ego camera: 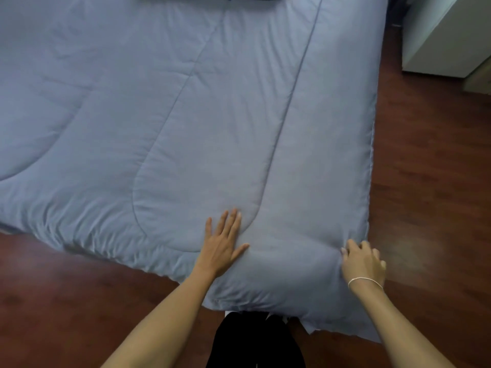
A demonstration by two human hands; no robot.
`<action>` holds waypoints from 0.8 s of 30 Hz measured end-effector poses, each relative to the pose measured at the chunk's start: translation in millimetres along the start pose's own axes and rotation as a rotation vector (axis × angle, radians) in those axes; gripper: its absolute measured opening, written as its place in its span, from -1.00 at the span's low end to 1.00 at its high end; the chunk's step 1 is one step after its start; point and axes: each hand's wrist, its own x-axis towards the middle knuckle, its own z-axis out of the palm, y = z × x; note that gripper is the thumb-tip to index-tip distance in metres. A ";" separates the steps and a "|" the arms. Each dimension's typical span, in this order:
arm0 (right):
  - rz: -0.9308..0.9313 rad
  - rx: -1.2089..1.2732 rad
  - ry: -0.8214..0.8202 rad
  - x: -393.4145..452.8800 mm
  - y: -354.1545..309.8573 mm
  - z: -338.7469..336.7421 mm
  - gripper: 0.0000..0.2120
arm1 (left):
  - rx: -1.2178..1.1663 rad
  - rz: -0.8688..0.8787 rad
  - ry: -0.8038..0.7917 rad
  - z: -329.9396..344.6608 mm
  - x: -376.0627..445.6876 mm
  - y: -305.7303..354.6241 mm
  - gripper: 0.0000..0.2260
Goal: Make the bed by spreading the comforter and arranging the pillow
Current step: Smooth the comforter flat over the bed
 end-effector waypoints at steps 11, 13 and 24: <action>-0.404 0.186 0.204 3.1 -95.7 41.1 -0.45 | -0.062 -0.159 0.227 25.7 29.7 -44.5 -0.36; -0.212 0.248 0.158 -2.9 -51.5 53.3 -0.40 | -0.045 -0.164 0.255 29.2 30.9 -44.3 -0.37; 0.156 0.564 0.186 7.9 10.9 43.1 -0.28 | -0.103 -0.141 0.306 17.0 36.2 -42.3 -0.44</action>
